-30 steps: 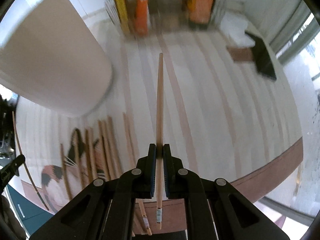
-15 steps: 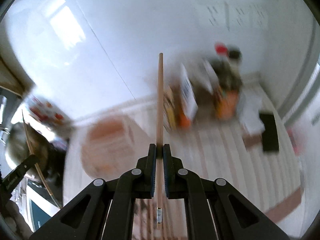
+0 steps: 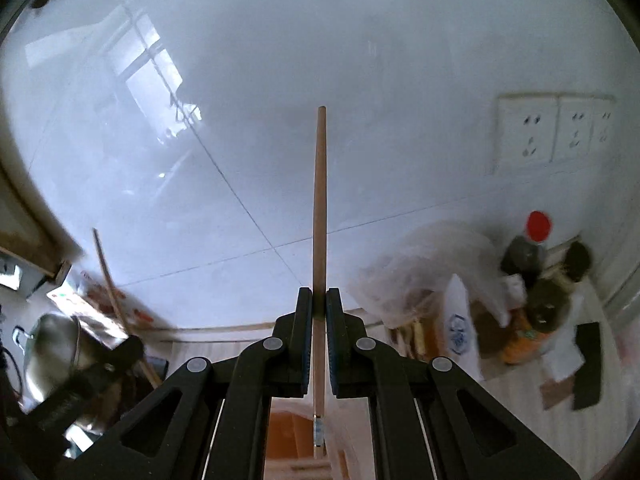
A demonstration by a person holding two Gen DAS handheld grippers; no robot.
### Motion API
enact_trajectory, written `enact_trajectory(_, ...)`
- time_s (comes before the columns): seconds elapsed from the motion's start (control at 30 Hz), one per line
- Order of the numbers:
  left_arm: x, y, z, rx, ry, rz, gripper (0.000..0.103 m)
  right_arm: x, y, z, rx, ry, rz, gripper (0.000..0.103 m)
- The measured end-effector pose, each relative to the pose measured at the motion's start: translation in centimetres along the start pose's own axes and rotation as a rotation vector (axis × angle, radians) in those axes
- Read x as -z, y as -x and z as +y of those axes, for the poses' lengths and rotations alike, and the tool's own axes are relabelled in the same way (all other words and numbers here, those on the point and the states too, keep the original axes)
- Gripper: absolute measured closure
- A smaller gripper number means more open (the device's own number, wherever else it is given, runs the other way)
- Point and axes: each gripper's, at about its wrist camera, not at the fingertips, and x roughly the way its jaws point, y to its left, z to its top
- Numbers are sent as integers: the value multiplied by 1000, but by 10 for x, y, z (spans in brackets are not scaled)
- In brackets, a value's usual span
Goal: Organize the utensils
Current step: 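Lift both chopsticks and drop them into the pink utensil holder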
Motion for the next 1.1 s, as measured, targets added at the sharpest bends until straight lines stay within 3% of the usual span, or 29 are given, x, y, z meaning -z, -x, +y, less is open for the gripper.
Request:
enact_trajectory(0.17,6,-20,1,-16,-20,-1,99,10,-28,-2,-23,-10,-1,96)
enact_trajectory(0.4,20,-17,-1,-20,-66,20,99,32,-27,0,-24,42,-7,96)
enact_trajectory(0.67,39,3,-5,-18,-161,69,97,51,-9,1,-81,124,26,96)
enact_trajectory(0.83,40,37,-6,-12,-178,43,91,59,-1,0,-111,147,81,95)
enact_trajectory(0.87,40,44,-8,-24,-182,34,82,59,2,-1,-118,147,86,95)
enact_trajectory(0.9,40,51,-8,-32,-182,26,59,60,5,-2,-119,147,91,93)
enact_trajectory(0.93,40,59,-6,-40,-179,12,43,60,11,-4,-119,141,93,89)
enact_trajectory(0.97,41,68,-4,-55,-171,-9,21,60,17,-6,-128,132,89,82)
enact_trajectory(1.03,42,85,2,-78,-168,-51,17,57,30,-10,-128,117,74,67)
enact_trajectory(1.1,43,94,7,-109,-181,-48,14,57,41,-13,-128,105,60,60)
